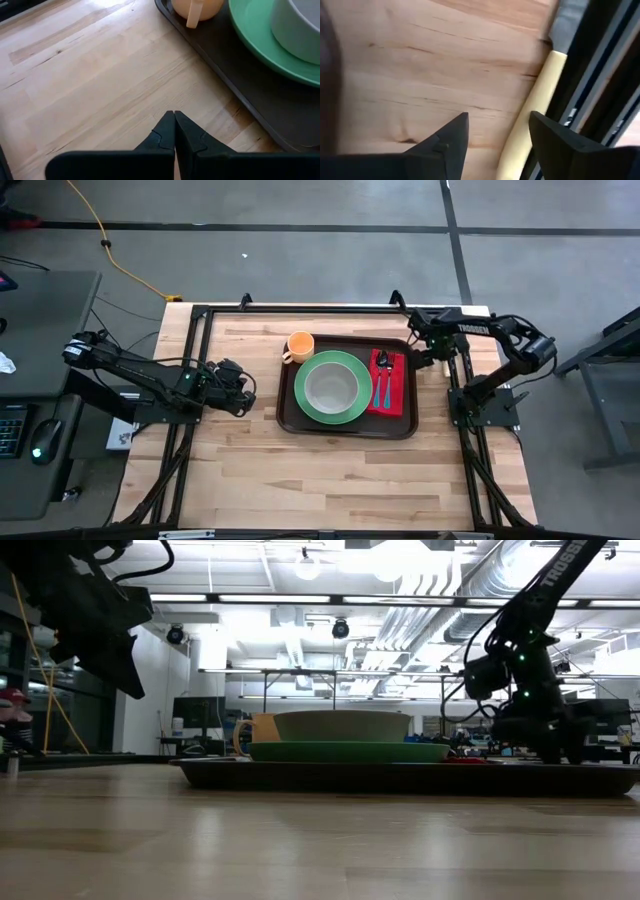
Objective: Set up tray
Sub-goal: Put the yellow table knife on the red napkin to the right of the blue fork
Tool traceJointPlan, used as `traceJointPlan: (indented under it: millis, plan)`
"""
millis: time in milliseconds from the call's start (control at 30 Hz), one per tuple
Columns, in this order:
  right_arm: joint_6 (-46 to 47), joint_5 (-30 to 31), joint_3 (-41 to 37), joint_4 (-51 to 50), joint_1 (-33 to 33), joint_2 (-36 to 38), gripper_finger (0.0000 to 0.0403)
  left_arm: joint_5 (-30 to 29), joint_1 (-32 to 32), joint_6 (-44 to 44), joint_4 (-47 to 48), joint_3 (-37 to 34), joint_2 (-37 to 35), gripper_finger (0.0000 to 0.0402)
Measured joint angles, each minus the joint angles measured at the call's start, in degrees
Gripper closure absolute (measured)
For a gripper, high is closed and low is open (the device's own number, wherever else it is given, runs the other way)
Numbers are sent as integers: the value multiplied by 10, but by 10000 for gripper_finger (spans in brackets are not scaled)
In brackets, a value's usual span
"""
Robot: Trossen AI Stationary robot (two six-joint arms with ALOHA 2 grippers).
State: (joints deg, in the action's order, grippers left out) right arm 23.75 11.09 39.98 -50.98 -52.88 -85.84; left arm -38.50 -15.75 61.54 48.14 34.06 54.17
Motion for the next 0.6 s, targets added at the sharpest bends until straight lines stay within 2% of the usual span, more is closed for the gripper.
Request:
traceJointPlan:
  millis: [167,600]
  plan:
    - [-5,-20,16,-6,0,0,225,0,0,0,0,0,0,371]
    - [-17,10,30,-58,0,0,233,0,0,2,0,0,0,371]
